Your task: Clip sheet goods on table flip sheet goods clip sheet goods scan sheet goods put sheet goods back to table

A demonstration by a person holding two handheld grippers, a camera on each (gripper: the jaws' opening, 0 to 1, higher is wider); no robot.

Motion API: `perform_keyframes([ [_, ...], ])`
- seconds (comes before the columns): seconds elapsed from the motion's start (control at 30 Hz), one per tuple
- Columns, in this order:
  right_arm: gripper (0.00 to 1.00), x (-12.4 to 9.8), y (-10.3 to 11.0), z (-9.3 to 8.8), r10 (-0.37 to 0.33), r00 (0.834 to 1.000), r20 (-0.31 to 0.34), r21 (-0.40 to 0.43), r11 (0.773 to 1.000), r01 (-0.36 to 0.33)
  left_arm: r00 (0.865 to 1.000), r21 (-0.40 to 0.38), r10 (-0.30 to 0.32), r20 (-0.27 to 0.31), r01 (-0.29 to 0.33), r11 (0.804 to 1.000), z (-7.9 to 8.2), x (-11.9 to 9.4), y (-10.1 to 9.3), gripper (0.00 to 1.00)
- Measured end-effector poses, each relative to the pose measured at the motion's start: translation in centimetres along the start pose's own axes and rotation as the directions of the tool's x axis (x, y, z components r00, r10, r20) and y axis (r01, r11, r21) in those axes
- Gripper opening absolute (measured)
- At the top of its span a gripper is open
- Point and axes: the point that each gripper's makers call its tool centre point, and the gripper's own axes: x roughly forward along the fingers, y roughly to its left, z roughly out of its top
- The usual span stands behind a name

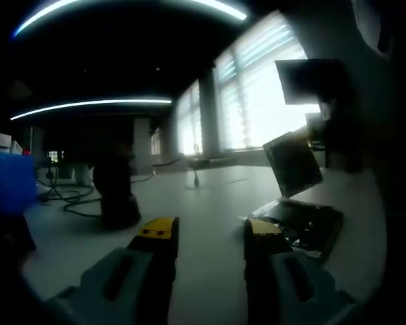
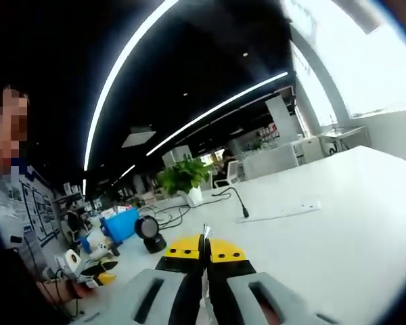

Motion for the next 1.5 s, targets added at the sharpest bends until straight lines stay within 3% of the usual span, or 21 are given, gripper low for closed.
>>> perform_keyframes([
  [0.13,0.00,0.7,0.1,0.1,-0.022,0.999,0.037,-0.002,1.000,0.022,1.000,0.002,0.000,0.002,0.000,1.000,0.1,0.0,0.0,0.31],
  [0.5,0.00,3.0,1.6,1.0,-0.018,0.991,0.136,0.110,0.994,0.003,1.000,0.000,0.001,0.008,-0.001,1.000,0.1,-0.1,0.1,0.31],
  [0.6,0.00,3.5,1.9,1.5,-0.010,0.988,0.156,0.119,0.993,-0.008,1.000,0.008,0.030,-0.004,-0.030,1.000,-0.2,-0.1,0.6,0.31],
  [0.77,0.00,4.3,2.1,2.2,-0.020,0.980,0.198,0.172,0.985,-0.015,0.999,0.013,0.034,-0.019,-0.034,0.999,-0.5,0.0,0.7,0.32],
  [0.97,0.00,5.2,2.5,3.2,-0.024,0.964,0.266,0.165,0.986,-0.021,0.999,0.014,0.038,-0.022,-0.038,0.999,-0.6,0.0,0.8,0.34],
  [1.5,0.00,9.7,5.2,3.2,0.038,0.961,0.274,0.193,0.977,-0.093,0.999,0.018,0.033,-0.031,-0.032,0.999,-0.8,0.0,0.8,0.37],
])
